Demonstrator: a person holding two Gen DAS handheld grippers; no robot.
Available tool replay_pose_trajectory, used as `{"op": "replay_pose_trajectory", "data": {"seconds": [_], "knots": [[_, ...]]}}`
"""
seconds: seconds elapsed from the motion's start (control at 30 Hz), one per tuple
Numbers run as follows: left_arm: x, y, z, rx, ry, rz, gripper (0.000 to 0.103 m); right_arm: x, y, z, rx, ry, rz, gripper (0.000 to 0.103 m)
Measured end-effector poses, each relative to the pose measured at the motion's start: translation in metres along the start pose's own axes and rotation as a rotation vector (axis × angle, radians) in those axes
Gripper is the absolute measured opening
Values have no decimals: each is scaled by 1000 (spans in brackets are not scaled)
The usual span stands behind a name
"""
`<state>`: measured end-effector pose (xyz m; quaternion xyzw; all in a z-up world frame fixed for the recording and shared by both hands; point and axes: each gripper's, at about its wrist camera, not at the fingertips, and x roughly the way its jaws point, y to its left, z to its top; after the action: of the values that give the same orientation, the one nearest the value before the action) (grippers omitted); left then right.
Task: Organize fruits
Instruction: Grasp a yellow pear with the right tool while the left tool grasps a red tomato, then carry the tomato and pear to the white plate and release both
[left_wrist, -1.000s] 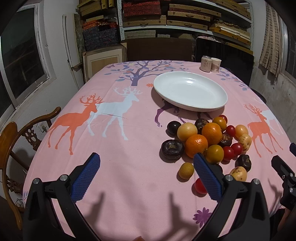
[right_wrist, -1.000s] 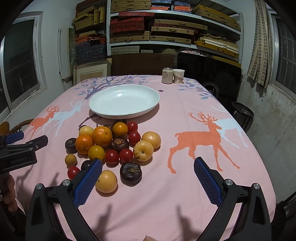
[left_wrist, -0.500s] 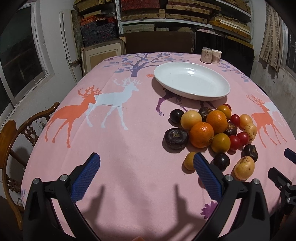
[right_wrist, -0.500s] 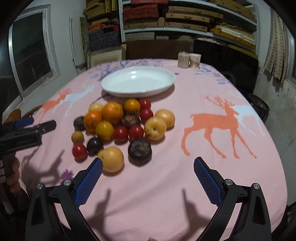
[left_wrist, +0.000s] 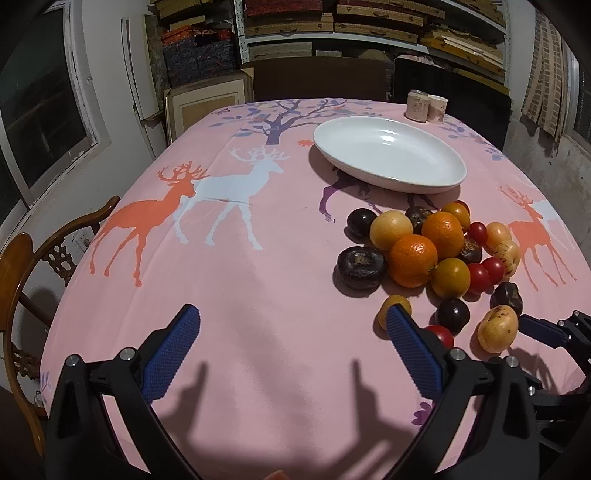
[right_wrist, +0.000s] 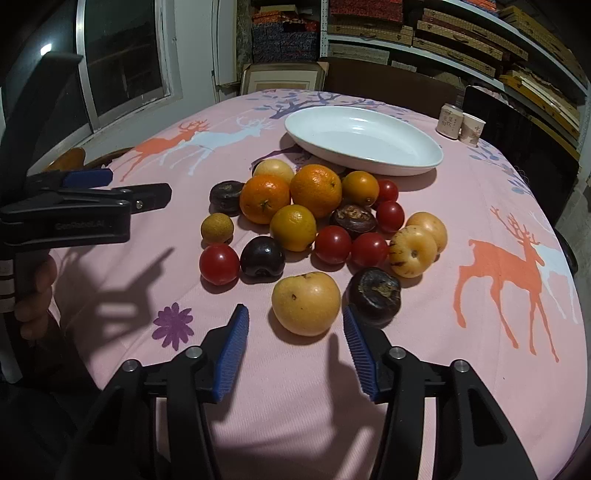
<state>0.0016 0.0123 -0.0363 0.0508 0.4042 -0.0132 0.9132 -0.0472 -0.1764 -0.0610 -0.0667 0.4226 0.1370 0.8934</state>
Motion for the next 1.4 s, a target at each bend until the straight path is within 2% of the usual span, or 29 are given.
{"op": "replay_pose_trajectory", "data": {"seconds": [0.3, 0.37, 0.47, 0.57, 0.7, 0.83, 0.87, 0.97, 1.0, 1.03, 1.07, 1.1, 1.13, 1.4], "knots": [[4, 6, -4, -1, 13, -9, 99, 20, 2, 11, -10, 23, -40, 51], [4, 4, -5, 14, 14, -12, 99, 25, 3, 12, -16, 27, -75, 42], [3, -2, -8, 48, 15, -32, 99, 24, -2, 11, 5, 24, -64, 41], [3, -15, -15, 112, 23, -98, 99, 16, -11, 8, 49, 9, -36, 41], [4, -38, -25, 200, 40, -173, 99, -6, -23, 3, 89, -56, -28, 41], [-1, -55, -30, 217, 27, -323, 99, -22, -38, 1, 135, -91, -52, 41], [-1, -60, -30, 222, 27, -340, 99, -24, -42, 0, 147, -96, -57, 41], [5, -75, -32, 236, 32, -317, 98, -28, -50, -5, 172, -105, -62, 41], [7, -78, -33, 234, 33, -312, 97, -29, -52, -6, 176, -108, -64, 41], [9, -80, -33, 230, 33, -316, 82, -30, -54, -8, 180, -110, -66, 41], [12, -83, -33, 230, 45, -304, 52, -31, -56, -10, 185, -111, -67, 41], [16, -84, -34, 227, 70, -293, 37, -31, -59, -11, 192, -111, -65, 41], [22, -84, -35, 211, 93, -284, 31, -31, -59, -13, 196, -111, -64, 42], [20, -81, -33, 185, 94, -294, 31, -31, -66, -22, 219, -104, -48, 42]]}}
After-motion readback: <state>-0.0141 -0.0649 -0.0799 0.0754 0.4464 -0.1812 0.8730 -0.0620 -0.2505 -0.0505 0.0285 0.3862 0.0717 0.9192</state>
